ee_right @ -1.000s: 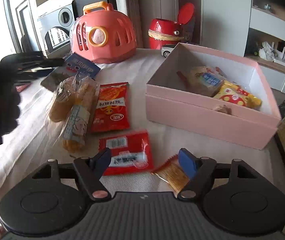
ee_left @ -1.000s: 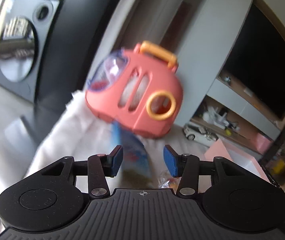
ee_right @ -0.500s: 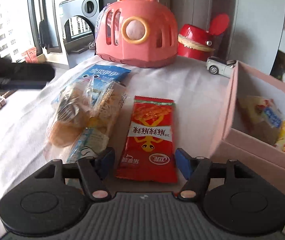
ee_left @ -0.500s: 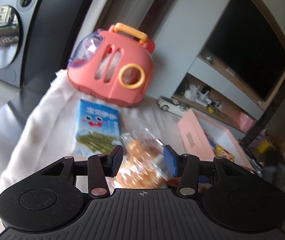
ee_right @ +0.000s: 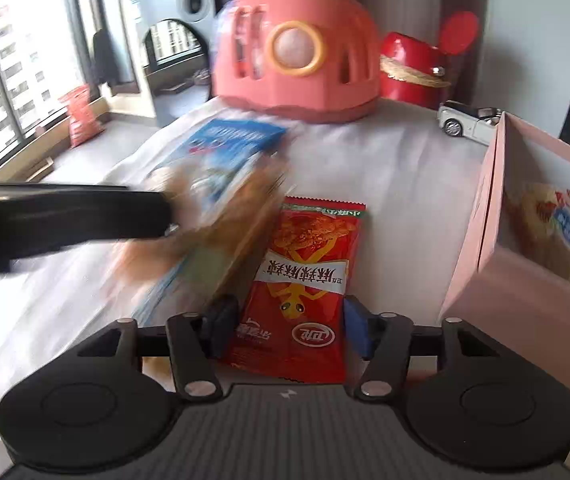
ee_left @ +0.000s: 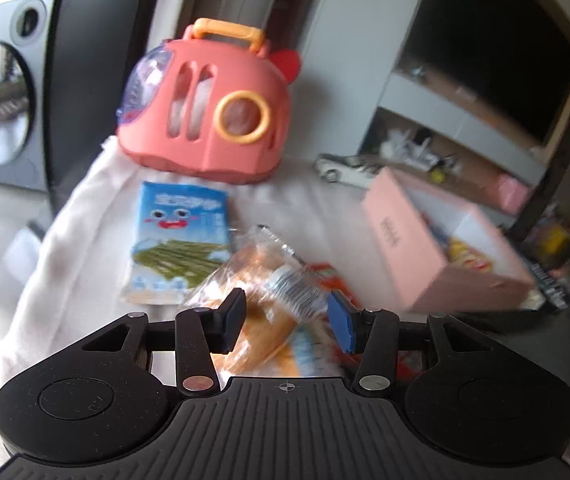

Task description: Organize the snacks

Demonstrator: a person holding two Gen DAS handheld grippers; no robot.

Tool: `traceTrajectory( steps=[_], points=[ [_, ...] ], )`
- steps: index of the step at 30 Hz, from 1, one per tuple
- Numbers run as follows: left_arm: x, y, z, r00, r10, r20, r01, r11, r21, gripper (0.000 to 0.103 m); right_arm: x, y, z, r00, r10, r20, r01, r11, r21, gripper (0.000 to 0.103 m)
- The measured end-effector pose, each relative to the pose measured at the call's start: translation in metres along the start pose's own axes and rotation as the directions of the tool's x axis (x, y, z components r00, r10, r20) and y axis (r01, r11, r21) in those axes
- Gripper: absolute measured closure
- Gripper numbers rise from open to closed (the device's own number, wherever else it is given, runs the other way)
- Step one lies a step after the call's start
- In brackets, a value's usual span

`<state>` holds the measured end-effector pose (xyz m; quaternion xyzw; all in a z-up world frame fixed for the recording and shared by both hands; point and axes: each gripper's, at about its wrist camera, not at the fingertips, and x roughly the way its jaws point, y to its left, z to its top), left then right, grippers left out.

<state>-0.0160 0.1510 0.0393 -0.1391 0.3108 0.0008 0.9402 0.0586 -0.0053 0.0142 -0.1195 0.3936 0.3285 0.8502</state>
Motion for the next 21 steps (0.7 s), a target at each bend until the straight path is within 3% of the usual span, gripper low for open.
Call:
traceTrajectory(
  steps=[5, 8, 14, 17, 21],
  points=[
    [0.004, 0.003, 0.002, 1.000, 0.011, 0.001, -0.011, 1.000, 0.008, 0.052, -0.033, 0.013, -0.035, 1.000, 0.011, -0.009, -0.011, 0.998, -0.066, 0.047],
    [0.007, 0.012, 0.004, 0.999, 0.030, 0.010, -0.030, 0.999, 0.023, 0.045, -0.050, 0.014, -0.051, 1.000, 0.027, -0.015, -0.028, 0.997, -0.078, 0.047],
    [0.024, 0.029, 0.005, 0.999, -0.033, -0.029, 0.036, 0.993, 0.115, 0.034, -0.062, 0.016, -0.068, 1.000, 0.001, 0.005, 0.000, 0.996, -0.093, 0.046],
    [0.032, 0.040, 0.008, 0.997, -0.062, -0.038, 0.065, 0.995, 0.076, 0.028, -0.061, 0.017, -0.067, 1.000, 0.003, 0.004, -0.003, 0.996, -0.085, 0.040],
    [0.032, 0.047, 0.008, 0.995, -0.095, -0.015, 0.095, 0.995, 0.029, 0.032, -0.061, 0.020, -0.072, 1.000, -0.003, 0.023, 0.005, 0.996, -0.086, 0.032]
  ],
)
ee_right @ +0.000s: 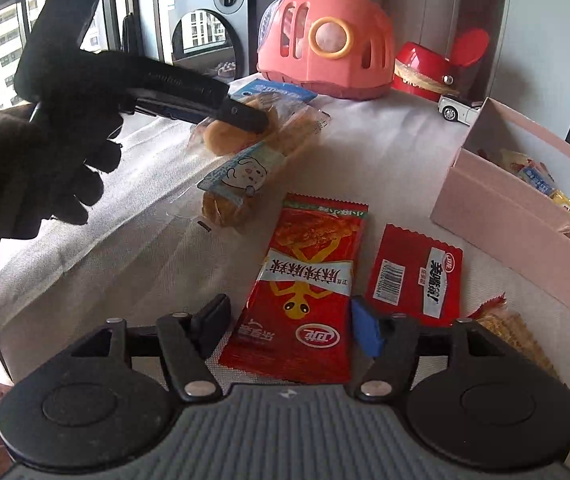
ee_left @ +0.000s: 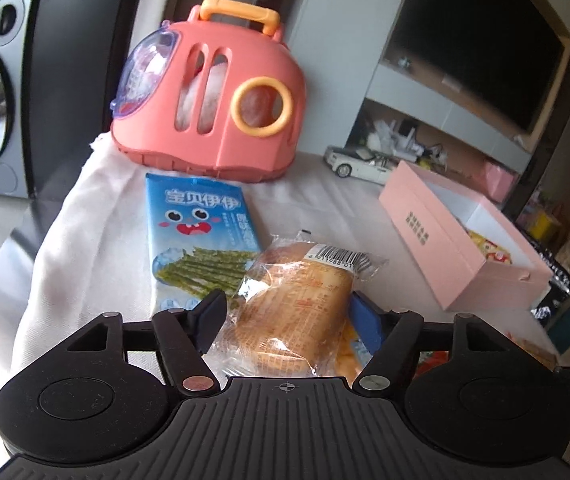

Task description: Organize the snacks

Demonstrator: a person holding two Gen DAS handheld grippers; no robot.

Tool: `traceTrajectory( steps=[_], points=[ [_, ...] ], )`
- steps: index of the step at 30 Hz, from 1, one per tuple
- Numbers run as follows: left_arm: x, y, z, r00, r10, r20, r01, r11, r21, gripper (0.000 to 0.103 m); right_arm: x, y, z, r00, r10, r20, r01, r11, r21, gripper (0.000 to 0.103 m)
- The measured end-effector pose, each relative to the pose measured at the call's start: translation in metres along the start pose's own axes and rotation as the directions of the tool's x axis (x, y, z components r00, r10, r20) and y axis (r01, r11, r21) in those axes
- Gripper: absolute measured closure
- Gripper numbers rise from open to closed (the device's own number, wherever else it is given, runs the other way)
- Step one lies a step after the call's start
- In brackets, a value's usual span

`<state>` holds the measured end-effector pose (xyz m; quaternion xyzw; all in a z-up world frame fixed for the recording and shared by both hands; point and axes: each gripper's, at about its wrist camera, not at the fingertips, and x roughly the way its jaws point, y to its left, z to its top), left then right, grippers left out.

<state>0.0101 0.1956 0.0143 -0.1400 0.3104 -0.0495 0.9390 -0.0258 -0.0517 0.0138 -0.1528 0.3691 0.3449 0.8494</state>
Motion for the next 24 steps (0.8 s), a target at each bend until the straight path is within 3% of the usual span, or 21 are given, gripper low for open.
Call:
traceTrajectory(
  steps=[5, 8, 14, 17, 19, 22, 24],
  points=[
    [-0.015, -0.004, -0.007, 0.999, -0.040, 0.031, 0.041, 0.999, -0.018, 0.043, 0.003, -0.002, -0.005, 0.999, -0.044, 0.021, 0.044, 0.999, 0.032, 0.015],
    [-0.032, -0.009, -0.009, 0.996, -0.059, 0.073, 0.061, 0.998, -0.027, 0.055, 0.003, -0.006, -0.007, 0.999, -0.047, 0.026, 0.046, 0.997, 0.060, 0.013],
    [-0.067, -0.019, -0.003, 0.984, -0.077, 0.158, 0.082, 0.996, -0.023, 0.057, 0.003, -0.004, -0.009, 0.996, -0.078, 0.036, 0.075, 0.995, 0.070, 0.008],
    [-0.075, -0.023, 0.000, 0.978, -0.148, 0.148, 0.158, 0.986, -0.059, 0.058, 0.005, -0.005, -0.009, 0.996, -0.082, 0.033, 0.079, 0.994, 0.080, 0.006],
    [-0.078, -0.025, -0.001, 0.961, -0.257, 0.107, 0.269, 0.955, -0.122, 0.058, 0.004, -0.005, -0.010, 0.996, -0.084, 0.035, 0.081, 0.993, 0.081, 0.006],
    [-0.072, -0.035, -0.011, 0.900, -0.436, 0.018, 0.428, 0.874, -0.228, 0.058, 0.004, -0.005, -0.010, 0.996, -0.086, 0.036, 0.082, 0.993, 0.084, 0.006],
    [-0.064, -0.046, -0.022, 0.883, -0.466, -0.057, 0.439, 0.863, -0.250, 0.057, 0.005, -0.005, -0.010, 0.995, -0.088, 0.035, 0.085, 0.993, 0.086, 0.005]
  ],
)
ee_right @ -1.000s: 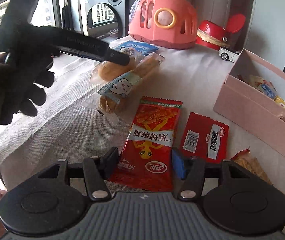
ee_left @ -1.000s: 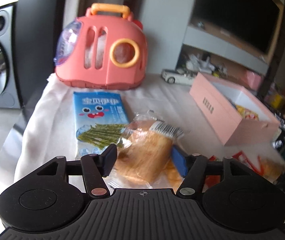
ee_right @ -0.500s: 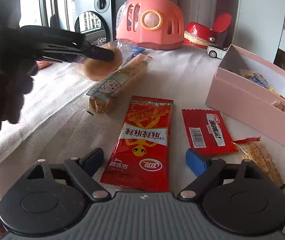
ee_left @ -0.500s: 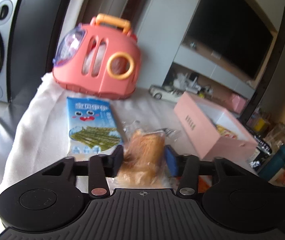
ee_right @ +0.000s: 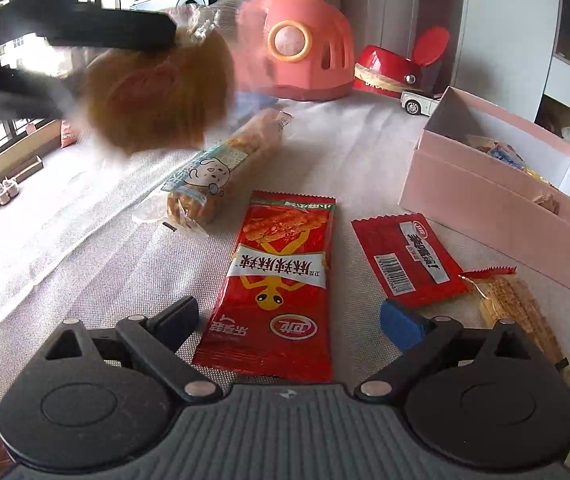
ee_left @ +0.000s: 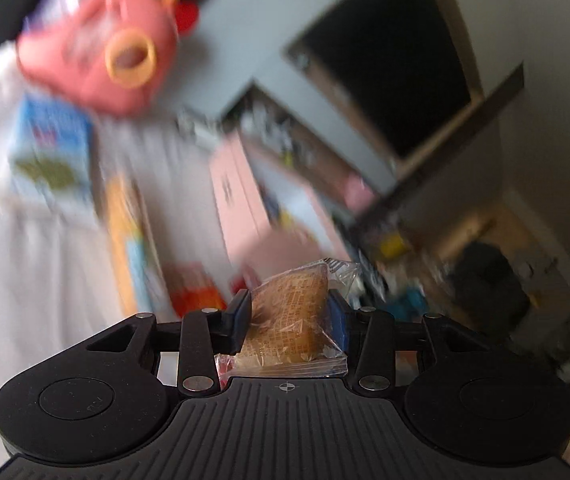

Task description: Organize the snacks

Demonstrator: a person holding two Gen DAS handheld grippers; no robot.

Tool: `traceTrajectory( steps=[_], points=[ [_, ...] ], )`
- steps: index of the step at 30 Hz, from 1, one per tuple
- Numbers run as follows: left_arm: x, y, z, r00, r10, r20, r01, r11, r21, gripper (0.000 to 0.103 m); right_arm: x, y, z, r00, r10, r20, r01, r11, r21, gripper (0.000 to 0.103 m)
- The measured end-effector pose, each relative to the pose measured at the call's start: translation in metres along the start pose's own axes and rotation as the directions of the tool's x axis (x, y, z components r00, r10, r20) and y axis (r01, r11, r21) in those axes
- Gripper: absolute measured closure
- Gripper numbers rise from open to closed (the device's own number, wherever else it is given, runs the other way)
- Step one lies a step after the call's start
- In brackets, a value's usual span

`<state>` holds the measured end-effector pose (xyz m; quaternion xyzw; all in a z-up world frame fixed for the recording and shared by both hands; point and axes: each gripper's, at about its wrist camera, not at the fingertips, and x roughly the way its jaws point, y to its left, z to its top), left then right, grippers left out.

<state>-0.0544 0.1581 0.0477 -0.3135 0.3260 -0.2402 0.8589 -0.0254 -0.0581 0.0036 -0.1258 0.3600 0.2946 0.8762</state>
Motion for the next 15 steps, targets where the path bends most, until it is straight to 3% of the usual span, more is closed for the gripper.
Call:
traceTrajectory(
  steps=[2, 4, 5, 8, 12, 13, 15],
  points=[
    [0.011, 0.000, -0.010, 0.996, 0.076, -0.038, -0.075, 0.997, 0.017, 0.057, 0.000, 0.000, 0.000, 1.000, -0.002, 0.000, 0.002, 1.000, 0.001, 0.005],
    [0.018, 0.007, -0.015, 0.980, 0.196, -0.021, -0.195, 0.980, 0.031, 0.055, 0.000, 0.001, -0.001, 1.000, -0.004, 0.002, 0.004, 1.000, 0.002, 0.005],
    [0.019, 0.012, -0.015, 0.975, 0.223, -0.012, -0.223, 0.975, 0.022, 0.045, 0.000, 0.000, -0.001, 1.000, -0.004, 0.002, 0.004, 1.000, 0.003, 0.005],
    [0.018, 0.014, -0.016, 0.964, 0.263, 0.026, -0.264, 0.963, 0.050, 0.041, 0.000, -0.001, -0.002, 1.000, -0.001, 0.002, 0.001, 1.000, 0.006, 0.005],
    [0.019, -0.003, -0.018, 0.910, 0.405, 0.088, -0.415, 0.884, 0.218, 0.038, 0.000, -0.001, -0.002, 1.000, -0.002, 0.002, 0.002, 1.000, 0.007, 0.004],
    [0.016, -0.003, -0.017, 0.910, 0.403, 0.095, -0.414, 0.884, 0.216, 0.040, 0.000, -0.001, -0.002, 1.000, -0.002, 0.002, 0.002, 1.000, 0.008, 0.004],
    [0.011, 0.002, -0.014, 0.929, 0.364, 0.066, -0.370, 0.910, 0.186, 0.043, 0.000, -0.001, -0.003, 1.000, -0.003, 0.002, 0.003, 1.000, 0.008, 0.004]
  ],
)
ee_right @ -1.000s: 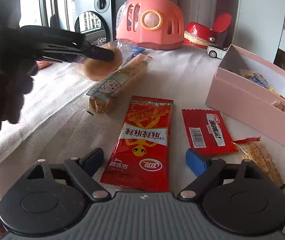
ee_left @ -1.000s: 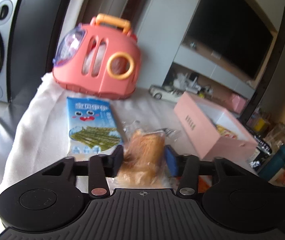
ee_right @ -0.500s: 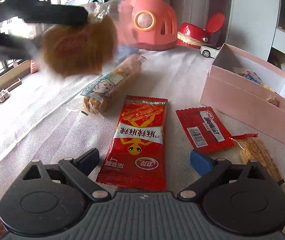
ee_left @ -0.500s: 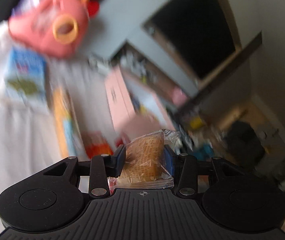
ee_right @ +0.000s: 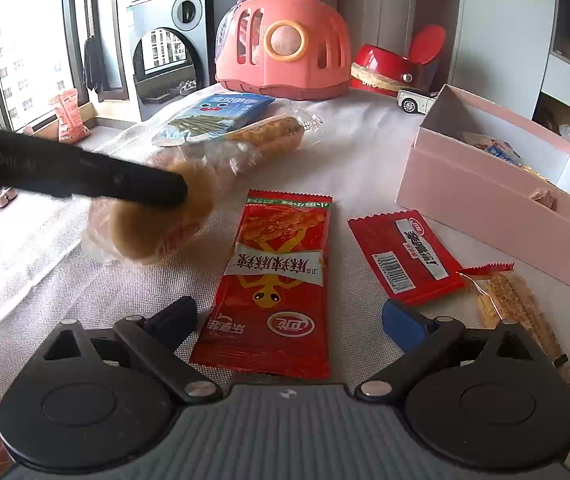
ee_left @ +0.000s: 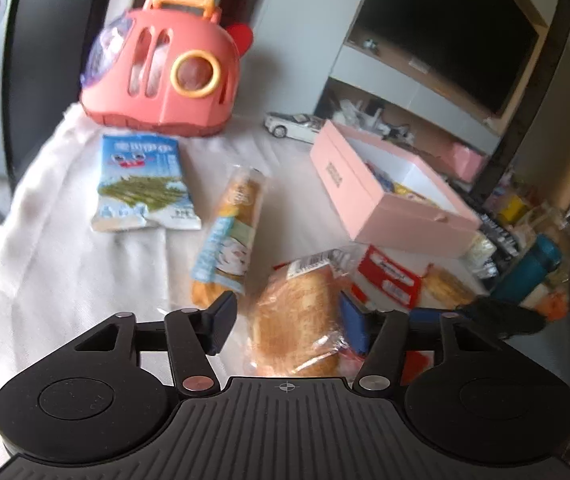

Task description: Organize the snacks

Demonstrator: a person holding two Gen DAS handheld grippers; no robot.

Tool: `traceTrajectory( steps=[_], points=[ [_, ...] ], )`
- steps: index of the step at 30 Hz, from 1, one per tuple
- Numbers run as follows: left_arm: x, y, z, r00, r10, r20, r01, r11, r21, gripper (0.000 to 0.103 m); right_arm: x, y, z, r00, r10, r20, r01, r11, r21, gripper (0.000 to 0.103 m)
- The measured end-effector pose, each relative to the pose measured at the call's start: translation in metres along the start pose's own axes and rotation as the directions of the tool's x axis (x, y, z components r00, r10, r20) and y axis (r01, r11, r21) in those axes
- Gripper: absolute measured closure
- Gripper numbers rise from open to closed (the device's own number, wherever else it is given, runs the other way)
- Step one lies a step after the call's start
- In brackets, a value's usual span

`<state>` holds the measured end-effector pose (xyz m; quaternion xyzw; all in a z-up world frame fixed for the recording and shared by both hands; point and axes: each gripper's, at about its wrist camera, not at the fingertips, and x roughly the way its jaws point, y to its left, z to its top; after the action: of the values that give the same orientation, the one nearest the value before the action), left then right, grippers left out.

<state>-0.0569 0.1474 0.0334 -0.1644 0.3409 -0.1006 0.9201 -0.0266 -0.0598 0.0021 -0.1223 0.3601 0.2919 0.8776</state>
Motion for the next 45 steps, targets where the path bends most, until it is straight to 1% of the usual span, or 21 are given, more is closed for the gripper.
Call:
traceTrajectory(
  steps=[2, 3, 6, 9, 11, 13, 15, 17, 18, 19, 20, 22, 25, 29, 33, 35, 36, 39, 40, 43, 45],
  points=[
    [0.003, 0.000, -0.005, 0.998, -0.044, -0.055, 0.043, 0.999, -0.009, 0.042, 0.000, 0.000, 0.000, 1.000, 0.001, 0.000, -0.001, 1.000, 0.000, 0.004],
    [0.005, -0.002, -0.007, 0.995, -0.058, -0.086, 0.059, 0.998, 0.001, 0.042, 0.000, 0.000, 0.000, 1.000, 0.001, 0.000, -0.001, 1.000, 0.000, 0.004],
    [0.004, -0.016, -0.013, 0.993, -0.051, -0.106, 0.057, 0.997, 0.051, 0.041, 0.000, 0.000, 0.000, 1.000, 0.001, 0.000, -0.001, 1.000, -0.001, 0.004],
    [0.006, -0.024, -0.014, 0.992, -0.054, -0.117, 0.063, 0.995, 0.074, 0.041, -0.001, 0.001, 0.000, 1.000, -0.002, 0.001, 0.002, 1.000, -0.005, 0.004],
    [0.009, -0.030, -0.015, 0.992, -0.035, -0.124, 0.049, 0.993, 0.110, 0.041, 0.000, 0.001, 0.000, 1.000, -0.006, 0.004, 0.006, 1.000, -0.011, 0.004],
    [0.010, -0.035, -0.016, 0.994, 0.014, -0.111, 0.003, 0.989, 0.150, 0.039, -0.001, 0.002, 0.000, 1.000, -0.012, 0.007, 0.013, 1.000, -0.023, 0.004],
    [0.011, -0.037, -0.015, 0.993, 0.079, -0.087, -0.062, 0.981, 0.183, 0.038, -0.003, 0.005, -0.001, 1.000, -0.026, 0.014, 0.027, 0.999, -0.045, 0.004],
    [0.011, -0.036, -0.013, 0.985, 0.165, -0.048, -0.152, 0.966, 0.207, 0.037, -0.008, 0.006, -0.002, 0.999, -0.038, 0.018, 0.039, 0.997, -0.063, 0.004],
    [0.012, -0.035, -0.012, 0.980, 0.197, -0.033, -0.186, 0.960, 0.209, 0.039, -0.011, 0.006, -0.003, 0.999, -0.037, 0.019, 0.038, 0.997, -0.068, 0.004],
    [0.013, -0.031, -0.010, 0.977, 0.209, -0.032, -0.199, 0.961, 0.191, 0.041, -0.014, 0.004, -0.004, 0.999, -0.036, 0.022, 0.037, 0.997, -0.069, 0.004],
    [0.013, -0.028, -0.008, 0.979, 0.199, -0.041, -0.189, 0.967, 0.172, 0.041, -0.018, 0.002, -0.005, 0.999, -0.035, 0.027, 0.037, 0.997, -0.065, 0.004],
    [0.013, -0.027, -0.008, 0.987, 0.143, -0.068, -0.132, 0.980, 0.148, 0.041, -0.026, -0.004, -0.005, 0.998, -0.041, 0.044, 0.044, 0.997, -0.057, 0.004],
    [0.014, -0.037, -0.011, 0.991, 0.057, -0.119, -0.036, 0.985, 0.171, 0.041, -0.040, -0.016, -0.002, 0.992, -0.082, 0.092, 0.086, 0.996, -0.039, 0.004],
    [0.012, -0.058, -0.017, 0.988, 0.004, -0.157, 0.038, 0.963, 0.267, 0.040, -0.049, -0.033, 0.004, 0.984, -0.129, 0.124, 0.130, 0.992, 0.004, 0.004],
    [0.001, -0.069, -0.016, 0.987, -0.044, -0.155, 0.089, 0.950, 0.300, 0.041, -0.051, -0.044, 0.004, 0.979, -0.162, 0.125, 0.159, 0.987, 0.033, 0.004],
    [-0.005, -0.070, -0.013, 0.988, -0.056, -0.141, 0.097, 0.948, 0.304, 0.041, -0.052, -0.049, 0.003, 0.978, -0.167, 0.125, 0.162, 0.986, 0.048, 0.004],
    [-0.005, -0.071, -0.011, 0.990, -0.046, -0.130, 0.085, 0.947, 0.309, 0.041, -0.053, -0.052, 0.002, 0.978, -0.169, 0.125, 0.164, 0.985, 0.054, 0.004],
    [0.003, -0.072, -0.011, 0.993, 0.054, -0.108, -0.015, 0.942, 0.334, 0.041, -0.053, -0.057, 0.001, 0.975, -0.183, 0.124, 0.175, 0.982, 0.072, 0.004],
    [0.006, -0.070, -0.012, 0.991, 0.064, -0.116, -0.023, 0.946, 0.323, 0.041, -0.053, -0.059, 0.001, 0.975, -0.187, 0.123, 0.179, 0.981, 0.077, 0.004],
    [0.013, -0.065, -0.013, 0.989, 0.018, -0.148, 0.020, 0.967, 0.252, 0.041, -0.055, -0.062, -0.001, 0.972, -0.200, 0.122, 0.189, 0.978, 0.091, 0.004],
    [0.016, -0.069, -0.017, 0.987, 0.012, -0.158, 0.027, 0.969, 0.245, 0.040, -0.054, -0.064, -0.002, 0.971, -0.206, 0.120, 0.195, 0.976, 0.097, 0.004]
  ],
)
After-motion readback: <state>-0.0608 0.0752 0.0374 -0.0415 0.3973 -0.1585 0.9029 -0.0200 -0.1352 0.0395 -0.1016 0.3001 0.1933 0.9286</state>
